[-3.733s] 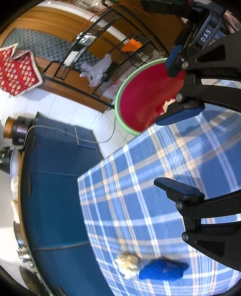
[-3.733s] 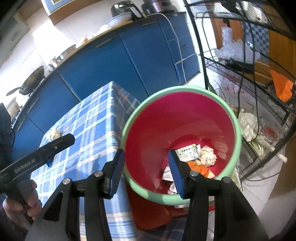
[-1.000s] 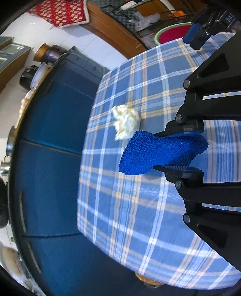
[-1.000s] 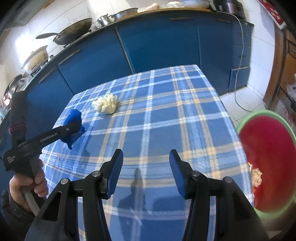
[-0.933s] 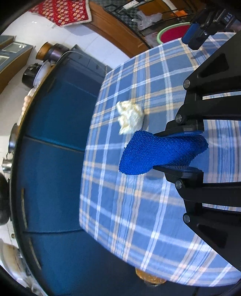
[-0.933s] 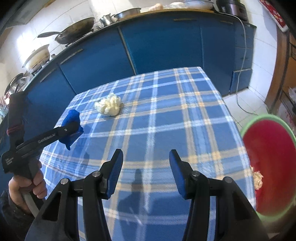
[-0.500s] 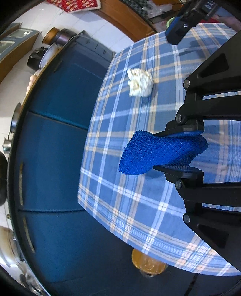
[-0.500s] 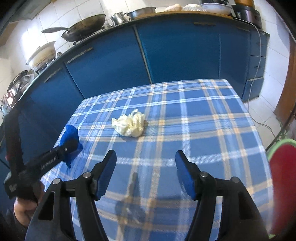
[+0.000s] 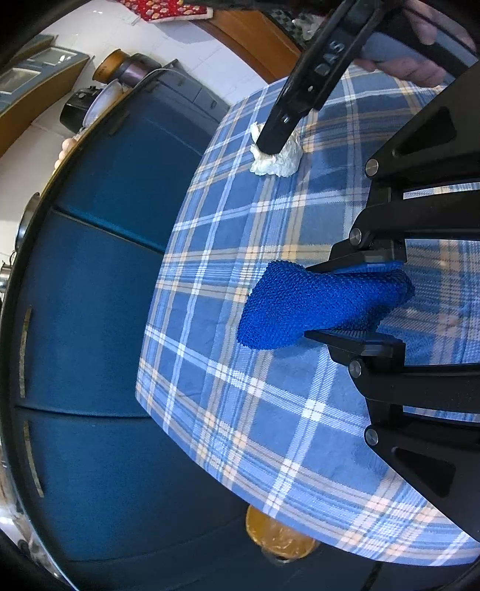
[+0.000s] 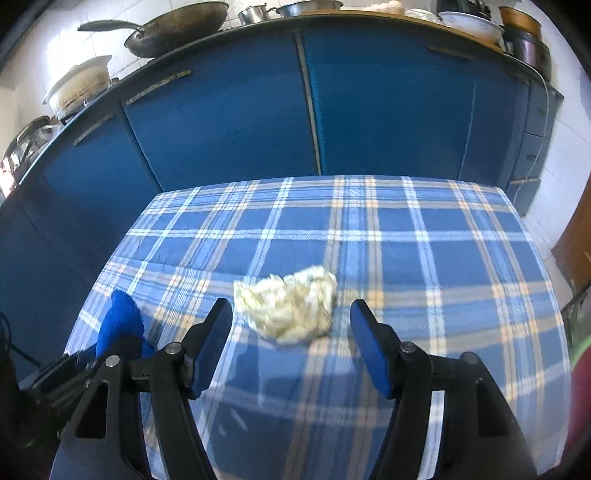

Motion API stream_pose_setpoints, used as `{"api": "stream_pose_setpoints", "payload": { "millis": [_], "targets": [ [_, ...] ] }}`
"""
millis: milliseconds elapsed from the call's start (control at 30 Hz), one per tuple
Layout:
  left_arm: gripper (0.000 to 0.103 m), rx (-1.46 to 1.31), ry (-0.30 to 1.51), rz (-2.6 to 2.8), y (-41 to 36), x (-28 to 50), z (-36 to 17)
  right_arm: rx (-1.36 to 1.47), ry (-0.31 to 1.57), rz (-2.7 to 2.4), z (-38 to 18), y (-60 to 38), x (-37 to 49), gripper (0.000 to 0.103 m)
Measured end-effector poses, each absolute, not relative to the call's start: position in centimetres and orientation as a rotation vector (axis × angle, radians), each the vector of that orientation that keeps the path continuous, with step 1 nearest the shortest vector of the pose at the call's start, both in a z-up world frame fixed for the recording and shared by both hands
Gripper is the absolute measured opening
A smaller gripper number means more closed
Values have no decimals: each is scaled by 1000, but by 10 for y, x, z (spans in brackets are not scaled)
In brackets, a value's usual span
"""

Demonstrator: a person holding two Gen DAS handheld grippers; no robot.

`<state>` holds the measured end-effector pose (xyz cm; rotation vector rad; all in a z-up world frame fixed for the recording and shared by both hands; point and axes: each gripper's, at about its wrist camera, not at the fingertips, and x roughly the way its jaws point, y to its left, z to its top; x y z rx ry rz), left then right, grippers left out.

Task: Collect trash
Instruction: 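Grasp the crumpled white paper with the right tool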

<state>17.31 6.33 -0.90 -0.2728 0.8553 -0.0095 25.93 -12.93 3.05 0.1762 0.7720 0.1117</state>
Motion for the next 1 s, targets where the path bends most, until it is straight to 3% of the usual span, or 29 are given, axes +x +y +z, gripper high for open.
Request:
{"api": "stream_pose_setpoints", "payload": {
  "millis": [233,467,633,1000],
  "targets": [
    [25,-272,858,-25,62,175,-11,177,819,124,19,-124,282,66],
    [25,-271,860,-26,61,174,-12,172,807,131,18,-123,282,41],
    [25,-270,859,-26,61,174,-11,177,801,142,20,-124,280,31],
    [25,-258,821,-60,52,158,8,201,740,198,46,-123,239,29]
  ]
}}
